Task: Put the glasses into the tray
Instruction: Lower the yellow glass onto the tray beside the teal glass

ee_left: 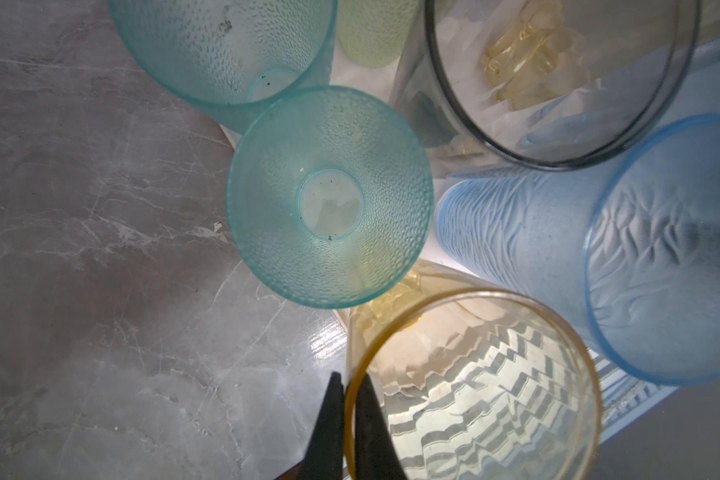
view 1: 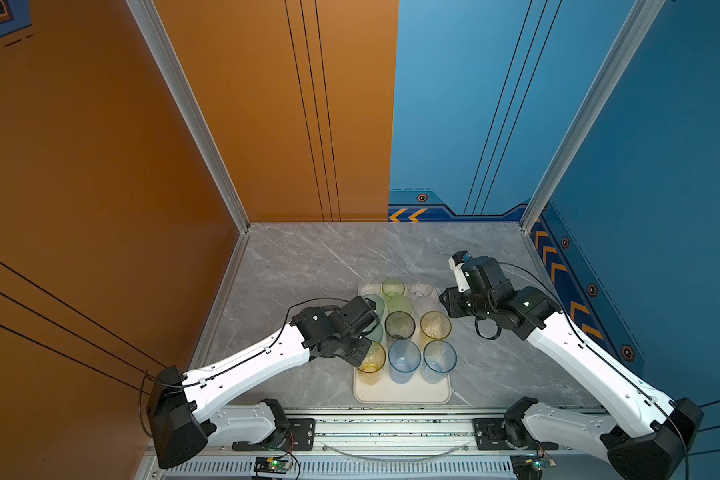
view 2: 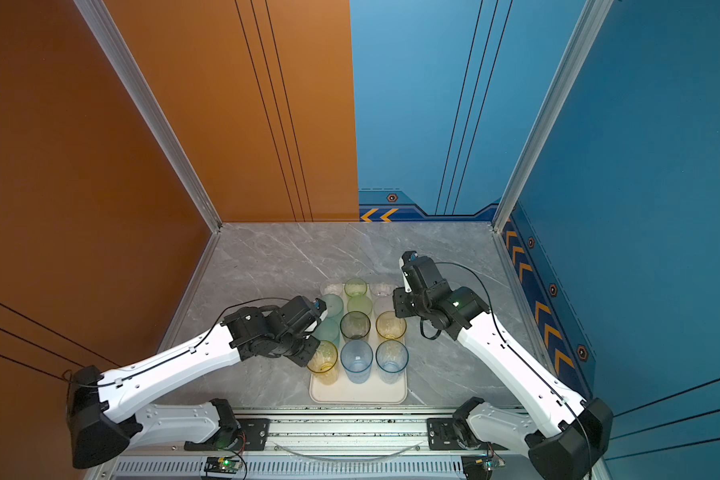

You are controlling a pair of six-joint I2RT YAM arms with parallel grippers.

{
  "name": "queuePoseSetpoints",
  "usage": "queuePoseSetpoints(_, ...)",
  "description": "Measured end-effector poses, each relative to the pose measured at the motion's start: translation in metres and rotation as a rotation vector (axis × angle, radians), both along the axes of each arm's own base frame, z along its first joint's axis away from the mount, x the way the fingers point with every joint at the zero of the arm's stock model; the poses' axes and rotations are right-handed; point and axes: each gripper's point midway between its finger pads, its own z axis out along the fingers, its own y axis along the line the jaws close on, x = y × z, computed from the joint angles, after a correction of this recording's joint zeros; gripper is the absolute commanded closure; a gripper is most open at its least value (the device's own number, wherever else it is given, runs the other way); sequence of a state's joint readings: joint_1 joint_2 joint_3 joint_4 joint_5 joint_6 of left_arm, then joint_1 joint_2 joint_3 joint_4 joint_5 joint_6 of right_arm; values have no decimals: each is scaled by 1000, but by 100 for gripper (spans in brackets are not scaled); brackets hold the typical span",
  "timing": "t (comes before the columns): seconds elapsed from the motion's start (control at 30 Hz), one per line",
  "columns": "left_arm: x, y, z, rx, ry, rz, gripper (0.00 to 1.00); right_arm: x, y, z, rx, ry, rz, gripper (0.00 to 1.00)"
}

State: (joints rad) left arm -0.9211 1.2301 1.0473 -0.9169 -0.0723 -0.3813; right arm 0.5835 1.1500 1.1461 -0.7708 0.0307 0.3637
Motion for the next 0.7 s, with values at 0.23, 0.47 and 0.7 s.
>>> queuePoseSetpoints(0.23, -4, 4, -11, 21, 20, 0, 87, 0, 0, 0, 0, 0, 0, 68)
queuePoseSetpoints(0.47, -4, 4, -11, 21, 20, -1, 85, 0, 0, 0, 0, 0, 0, 68)
queuePoseSetpoints(0.7, -4, 4, -11, 21, 20, -1, 84, 0, 0, 0, 0, 0, 0, 68)
